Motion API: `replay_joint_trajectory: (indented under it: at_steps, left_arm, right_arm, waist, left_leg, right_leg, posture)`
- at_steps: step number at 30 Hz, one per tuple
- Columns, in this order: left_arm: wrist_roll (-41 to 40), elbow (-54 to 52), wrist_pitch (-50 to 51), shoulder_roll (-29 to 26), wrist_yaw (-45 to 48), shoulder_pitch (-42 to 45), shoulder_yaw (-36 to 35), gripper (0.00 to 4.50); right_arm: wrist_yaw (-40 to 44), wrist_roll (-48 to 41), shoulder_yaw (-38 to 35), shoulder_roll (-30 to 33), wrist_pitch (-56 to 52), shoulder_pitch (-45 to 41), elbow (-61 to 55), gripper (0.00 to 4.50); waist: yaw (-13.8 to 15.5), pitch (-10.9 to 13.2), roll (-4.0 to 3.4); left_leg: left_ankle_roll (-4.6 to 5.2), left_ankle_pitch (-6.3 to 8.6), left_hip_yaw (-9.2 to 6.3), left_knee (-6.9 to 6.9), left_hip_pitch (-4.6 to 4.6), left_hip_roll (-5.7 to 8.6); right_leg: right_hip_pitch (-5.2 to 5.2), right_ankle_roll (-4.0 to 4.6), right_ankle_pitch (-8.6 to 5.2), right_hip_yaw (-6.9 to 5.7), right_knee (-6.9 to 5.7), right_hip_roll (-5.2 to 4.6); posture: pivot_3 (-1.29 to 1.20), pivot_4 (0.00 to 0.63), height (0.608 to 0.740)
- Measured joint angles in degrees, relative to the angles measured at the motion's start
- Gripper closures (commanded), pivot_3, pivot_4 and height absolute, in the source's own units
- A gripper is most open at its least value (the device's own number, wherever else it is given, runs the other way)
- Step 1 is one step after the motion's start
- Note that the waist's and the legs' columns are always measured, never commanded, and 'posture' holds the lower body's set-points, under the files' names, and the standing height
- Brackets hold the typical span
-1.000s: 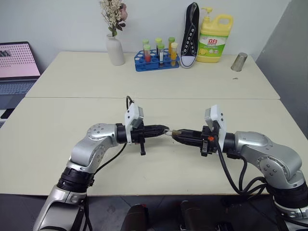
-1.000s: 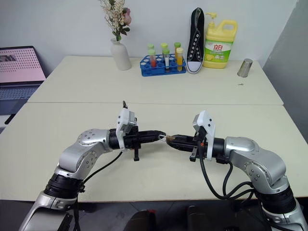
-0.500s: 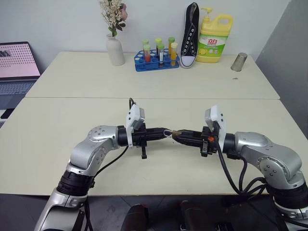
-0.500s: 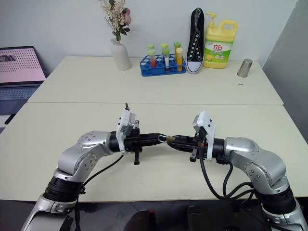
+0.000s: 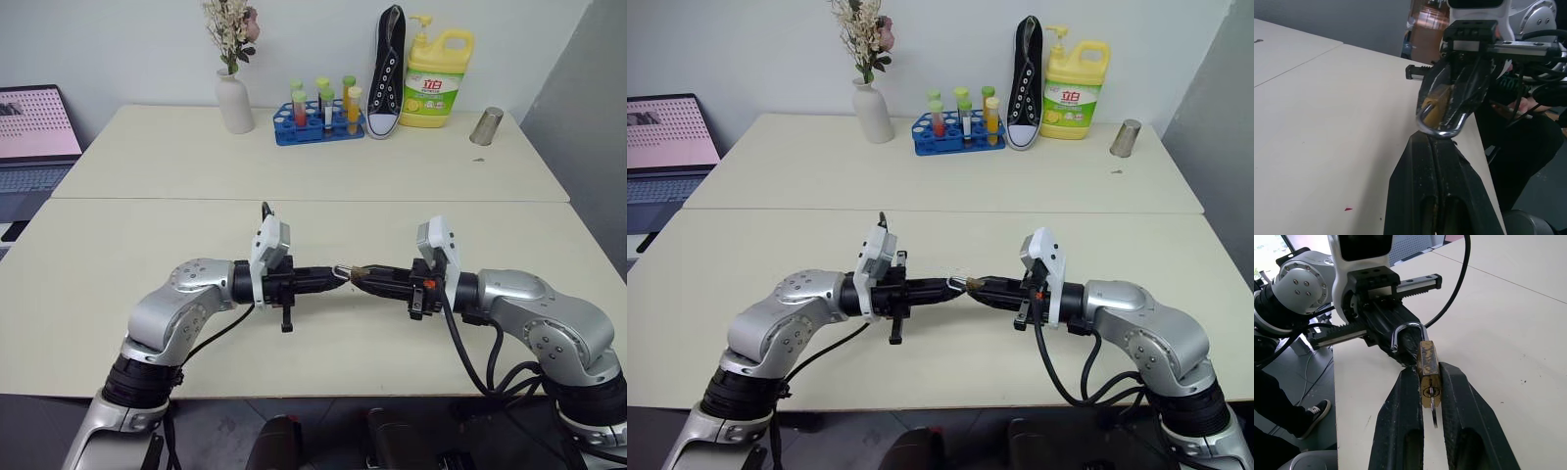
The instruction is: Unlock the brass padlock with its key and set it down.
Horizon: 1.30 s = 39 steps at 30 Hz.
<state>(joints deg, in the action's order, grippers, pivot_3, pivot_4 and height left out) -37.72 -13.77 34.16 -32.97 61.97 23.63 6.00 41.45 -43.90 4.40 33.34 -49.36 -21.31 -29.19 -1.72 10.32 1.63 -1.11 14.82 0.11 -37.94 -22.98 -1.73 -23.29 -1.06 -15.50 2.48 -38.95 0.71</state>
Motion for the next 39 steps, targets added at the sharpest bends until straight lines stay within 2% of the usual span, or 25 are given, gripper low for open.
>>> replay_joint_trajectory:
  at_steps: [10,19,27,30,35,37,39]
  left_arm:
    - [-3.23,-1.78,4.16,-0.97,-0.1,0.0,-1.11,4.5]
    - [-8.34,-1.6,8.8,0.79,-4.19,3.65,-4.47,4.5]
    - [-8.09,-1.61,8.91,0.57,-3.99,3.46,-4.53,4.5]
    - [-6.05,-1.61,7.38,-0.6,-4.4,3.37,-4.59,4.5]
    - [1.7,-0.08,-1.89,-5.34,-3.69,3.38,-6.63,4.5]
    - [5.51,0.41,-7.23,-6.67,-1.85,2.52,-6.12,4.14]
    - [10.97,0.92,-14.9,-10.22,1.32,0.11,-4.54,3.65]
  right_arm:
    - [0.0,0.25,0.19,0.0,0.03,0.04,0.04,4.37]
    - [0.04,0.59,0.57,-0.01,0.03,0.51,0.04,4.37]
    - [0.04,0.6,1.23,-0.01,0.03,0.59,0.04,4.37]
    - [-0.01,0.6,1.23,0.0,0.03,0.68,0.04,4.37]
    - [-0.35,0.5,1.15,0.01,-0.18,1.86,0.04,4.37]
    - [-0.51,0.23,1.11,-0.02,-0.64,1.78,0.1,4.37]
    - [-1.02,-0.35,0.59,0.0,-2.12,1.84,0.45,4.37]
  waist:
    - [0.0,0.0,0.0]
    - [0.02,0.0,0.0]
    - [-0.01,0.0,0.0]
    - [-0.02,0.0,0.0]
    - [0.01,0.0,0.0]
    - [0.03,0.0,0.0]
    - [-0.13,0.01,-0.01]
  left_leg:
    - [0.0,0.0,0.0,0.0,0.0,0.0]
    - [0.0,0.0,0.0,0.0,0.0,0.01]
    - [0.0,0.0,0.0,0.0,0.0,0.01]
    - [0.0,0.0,-0.01,0.0,0.01,0.0]
    - [0.0,0.0,0.01,0.02,0.01,0.01]
    - [0.0,0.0,0.04,0.01,0.0,0.02]
    - [-0.01,0.0,0.1,0.06,0.04,0.01]
  right_leg:
    - [0.0,0.0,0.0,0.0,0.0,0.0]
    - [0.0,0.0,0.0,0.01,0.0,0.0]
    - [0.0,0.0,0.0,0.01,0.0,0.0]
    - [0.0,0.0,0.0,0.01,0.0,0.01]
    - [0.0,0.0,0.0,0.02,0.02,0.0]
    - [0.0,0.0,0.0,0.02,0.04,-0.02]
    - [0.0,0.02,0.0,0.09,0.05,-0.02]
  posture:
    - [0.0,0.15,0.74]
    - [0.0,0.15,0.74]
    - [0.0,0.15,0.74]
    - [0.0,0.15,0.74]
    - [0.0,0.15,0.74]
    - [0.0,0.15,0.74]
    - [0.0,0.15,0.74]
